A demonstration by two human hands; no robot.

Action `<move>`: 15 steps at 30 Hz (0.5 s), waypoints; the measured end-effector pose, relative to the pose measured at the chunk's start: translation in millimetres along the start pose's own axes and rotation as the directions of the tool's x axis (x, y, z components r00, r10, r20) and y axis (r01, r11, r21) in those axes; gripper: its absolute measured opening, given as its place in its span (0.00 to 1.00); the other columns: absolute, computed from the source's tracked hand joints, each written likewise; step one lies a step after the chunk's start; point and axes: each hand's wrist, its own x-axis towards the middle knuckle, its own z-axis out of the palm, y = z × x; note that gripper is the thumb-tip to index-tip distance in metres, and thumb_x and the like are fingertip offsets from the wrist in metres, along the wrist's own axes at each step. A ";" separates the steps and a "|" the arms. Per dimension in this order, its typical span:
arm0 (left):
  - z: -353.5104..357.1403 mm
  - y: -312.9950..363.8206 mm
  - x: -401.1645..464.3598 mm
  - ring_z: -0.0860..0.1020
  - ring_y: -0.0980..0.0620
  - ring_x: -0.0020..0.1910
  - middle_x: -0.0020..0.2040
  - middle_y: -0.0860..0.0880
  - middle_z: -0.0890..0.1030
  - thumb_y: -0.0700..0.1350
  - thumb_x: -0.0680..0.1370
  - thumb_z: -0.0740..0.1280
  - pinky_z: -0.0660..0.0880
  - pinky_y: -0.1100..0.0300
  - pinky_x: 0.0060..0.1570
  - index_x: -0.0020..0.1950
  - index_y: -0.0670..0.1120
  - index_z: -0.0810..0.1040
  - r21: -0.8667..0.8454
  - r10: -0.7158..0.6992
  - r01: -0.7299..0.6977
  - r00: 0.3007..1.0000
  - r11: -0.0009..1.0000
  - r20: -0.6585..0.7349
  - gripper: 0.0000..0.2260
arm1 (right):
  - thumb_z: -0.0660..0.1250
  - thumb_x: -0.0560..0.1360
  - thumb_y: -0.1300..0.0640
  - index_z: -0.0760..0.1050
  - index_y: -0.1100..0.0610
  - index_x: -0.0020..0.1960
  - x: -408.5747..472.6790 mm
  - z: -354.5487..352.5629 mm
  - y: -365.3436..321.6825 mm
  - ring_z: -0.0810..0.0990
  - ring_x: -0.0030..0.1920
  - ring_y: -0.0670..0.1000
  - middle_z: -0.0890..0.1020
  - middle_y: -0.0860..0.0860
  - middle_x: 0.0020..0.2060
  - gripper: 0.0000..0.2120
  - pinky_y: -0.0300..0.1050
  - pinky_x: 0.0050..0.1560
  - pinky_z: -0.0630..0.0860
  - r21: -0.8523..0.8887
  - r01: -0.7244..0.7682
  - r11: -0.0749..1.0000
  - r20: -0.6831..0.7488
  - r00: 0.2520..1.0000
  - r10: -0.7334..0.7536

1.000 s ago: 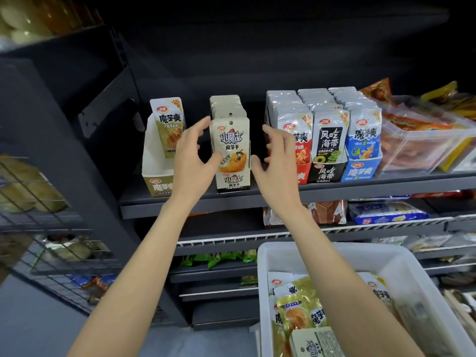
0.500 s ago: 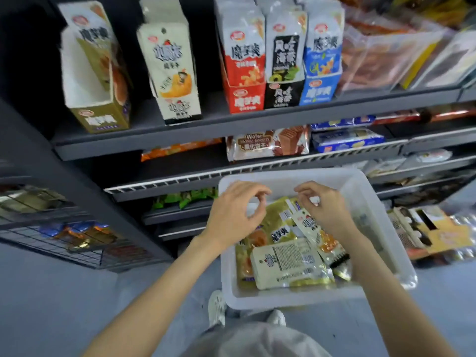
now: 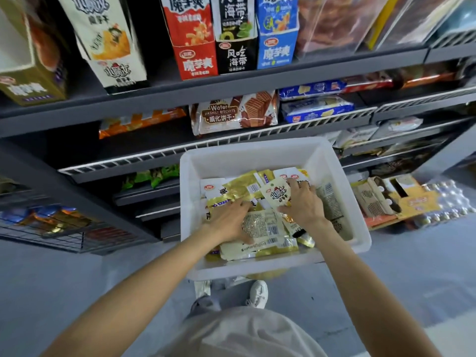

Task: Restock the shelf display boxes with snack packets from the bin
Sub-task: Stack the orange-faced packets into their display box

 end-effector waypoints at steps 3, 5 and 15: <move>-1.7 -4.3 -3.4 0.71 0.48 0.64 0.68 0.49 0.68 0.61 0.66 0.75 0.73 0.51 0.57 0.73 0.49 0.61 -0.023 -0.034 0.033 0.998 0.999 -0.044 0.41 | 0.71 0.72 0.46 0.56 0.62 0.72 0.9 -1.3 0.5 0.68 0.66 0.61 0.70 0.61 0.63 0.39 0.51 0.56 0.74 0.018 -0.036 0.999 0.000 0.999 0.036; -3.4 -8.0 -5.5 0.70 0.47 0.65 0.69 0.49 0.68 0.62 0.67 0.73 0.72 0.50 0.59 0.74 0.52 0.60 0.015 -0.068 0.069 0.996 0.998 -0.055 0.41 | 0.70 0.73 0.48 0.59 0.63 0.69 -0.6 -2.3 -1.4 0.72 0.63 0.58 0.73 0.59 0.61 0.34 0.48 0.53 0.74 0.001 -0.018 1.000 -0.034 0.999 0.018; -27.2 -23.4 -23.6 0.64 0.45 0.63 0.65 0.46 0.63 0.39 0.64 0.78 0.70 0.55 0.54 0.75 0.63 0.45 0.029 -0.073 0.070 0.991 0.997 0.113 0.53 | 0.64 0.78 0.59 0.60 0.53 0.71 -4.3 -4.7 2.3 0.80 0.49 0.61 0.81 0.58 0.49 0.24 0.47 0.39 0.70 0.162 0.078 0.984 -0.169 0.984 -0.050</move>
